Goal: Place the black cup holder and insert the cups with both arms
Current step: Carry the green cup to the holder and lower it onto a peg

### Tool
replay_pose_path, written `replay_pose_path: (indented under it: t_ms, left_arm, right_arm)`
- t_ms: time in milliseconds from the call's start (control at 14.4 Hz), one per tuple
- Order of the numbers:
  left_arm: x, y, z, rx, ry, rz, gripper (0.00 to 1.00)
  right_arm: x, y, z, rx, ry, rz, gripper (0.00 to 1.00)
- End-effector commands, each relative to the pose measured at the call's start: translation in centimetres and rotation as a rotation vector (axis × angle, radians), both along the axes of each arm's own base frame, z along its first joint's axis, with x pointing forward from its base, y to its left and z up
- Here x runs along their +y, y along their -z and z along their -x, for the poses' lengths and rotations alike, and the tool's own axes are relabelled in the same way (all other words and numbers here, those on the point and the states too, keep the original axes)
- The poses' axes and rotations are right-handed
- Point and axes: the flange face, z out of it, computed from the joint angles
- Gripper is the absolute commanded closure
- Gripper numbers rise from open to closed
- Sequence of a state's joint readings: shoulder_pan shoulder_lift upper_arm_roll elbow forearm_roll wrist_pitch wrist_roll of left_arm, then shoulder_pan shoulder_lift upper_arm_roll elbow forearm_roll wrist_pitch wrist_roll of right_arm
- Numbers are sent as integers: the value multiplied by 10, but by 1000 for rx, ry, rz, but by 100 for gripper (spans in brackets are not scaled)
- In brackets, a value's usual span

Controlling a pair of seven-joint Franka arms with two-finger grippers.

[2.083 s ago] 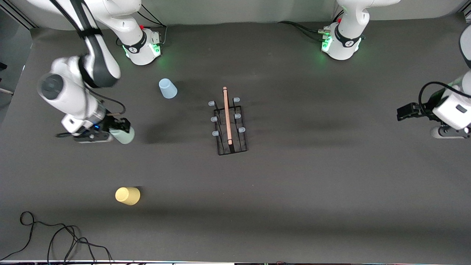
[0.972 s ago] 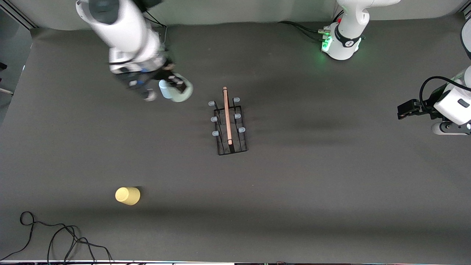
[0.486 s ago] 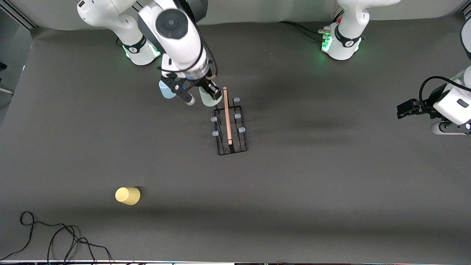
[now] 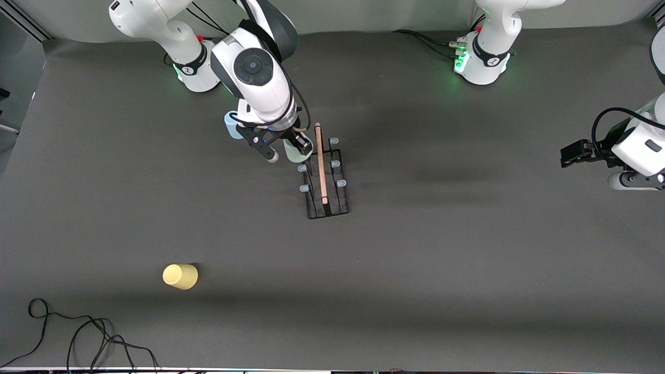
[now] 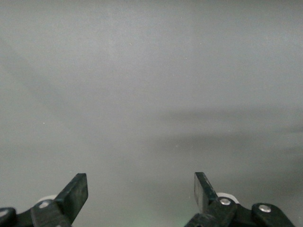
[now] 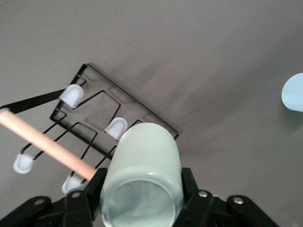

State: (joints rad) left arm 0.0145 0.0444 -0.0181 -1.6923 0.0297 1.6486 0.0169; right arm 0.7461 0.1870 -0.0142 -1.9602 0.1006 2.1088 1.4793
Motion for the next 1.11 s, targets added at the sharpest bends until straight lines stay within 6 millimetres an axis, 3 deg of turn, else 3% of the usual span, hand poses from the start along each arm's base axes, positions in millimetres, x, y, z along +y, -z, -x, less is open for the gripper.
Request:
replay_pose_path:
  t_ms: [0,139,417,486,556,625,833,1042]
  left_arm:
    - [-1,-4,1,7,14,2,0]
    - [-1,-3,1,9,16,2,0]
    - [-1,-3,1,9,14,2,0]
    - [-1,-3,1,9,16,2,0]
    - [-1,-3,1,9,16,2,0]
    - [-1,-3,1,9,14,2,0]
    - [-1,-3,1,9,14,2,0]
    - [-1,-3,1,9,16,2,0]
  right_arm:
    - [-3,20,11,-12,2,11,67]
    - [6,39,17,6,-12,23,67]
    - [11,50,17,-2,-10,12,66]
    - [12,50,17,-4,-7,12,42]
    - [9,49,14,-4,7,13,0]
    - [7,41,11,-7,10,9,0]
    - [11,-8,1,20,4,23,0]
    - [-1,-82,-28,46,6,49,0]
